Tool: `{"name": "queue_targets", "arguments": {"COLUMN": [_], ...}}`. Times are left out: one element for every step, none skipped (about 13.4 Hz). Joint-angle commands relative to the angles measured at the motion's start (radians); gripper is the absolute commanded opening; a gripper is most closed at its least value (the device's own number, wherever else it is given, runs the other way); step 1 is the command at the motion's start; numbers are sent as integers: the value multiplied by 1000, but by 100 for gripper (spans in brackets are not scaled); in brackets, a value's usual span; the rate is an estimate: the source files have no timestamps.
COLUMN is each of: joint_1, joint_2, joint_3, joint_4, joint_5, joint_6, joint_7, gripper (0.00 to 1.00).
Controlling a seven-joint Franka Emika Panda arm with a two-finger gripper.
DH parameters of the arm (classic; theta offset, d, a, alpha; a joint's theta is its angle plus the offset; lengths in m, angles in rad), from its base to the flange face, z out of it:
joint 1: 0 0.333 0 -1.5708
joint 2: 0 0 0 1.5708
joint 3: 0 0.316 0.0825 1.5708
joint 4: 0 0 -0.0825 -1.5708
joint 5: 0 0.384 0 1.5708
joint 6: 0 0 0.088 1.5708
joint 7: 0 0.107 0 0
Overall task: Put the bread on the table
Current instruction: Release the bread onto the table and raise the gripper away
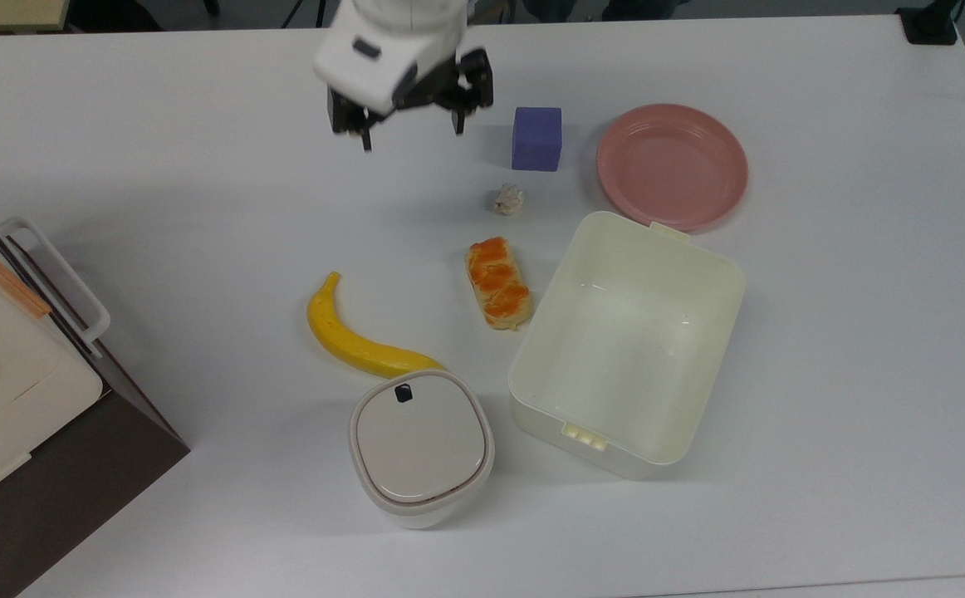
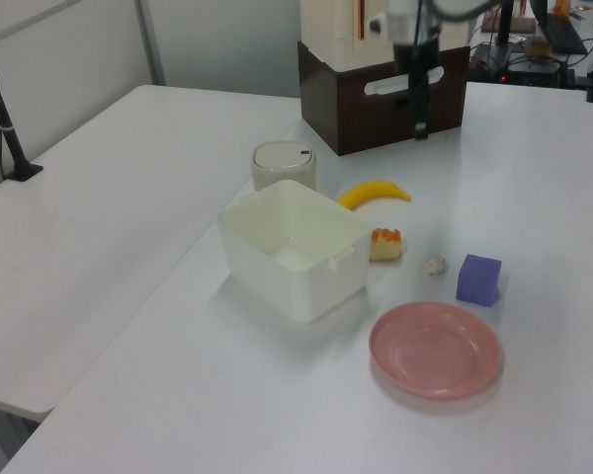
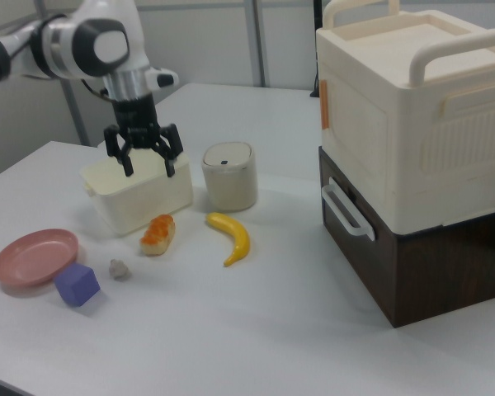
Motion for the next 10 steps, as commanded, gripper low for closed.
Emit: {"name": "queue_targets", "arguments": {"joint_1": [5, 8, 10, 8, 7, 5, 5, 8, 8, 10], "joint_2": [-59, -59, -59, -62, -71, -76, -74, -74, -73, -71], "joint_3": [2, 2, 2, 2, 2, 4, 4, 2, 4, 4], "joint_4": [-27, -28, -29, -29, -32, -35, -35, -36, -36, -36], "joint_5": [-15, -15, -15, -12, -9, -2, 2, 2, 4, 5], "joint_6": [-13, -10, -10, -15, -16, -16, -16, -16, -10, -8], "joint_7": [39, 39, 41, 44, 67, 77, 82, 116, 146, 165], "gripper": [100, 100, 100, 100, 100, 100, 100, 100, 100, 100]}}
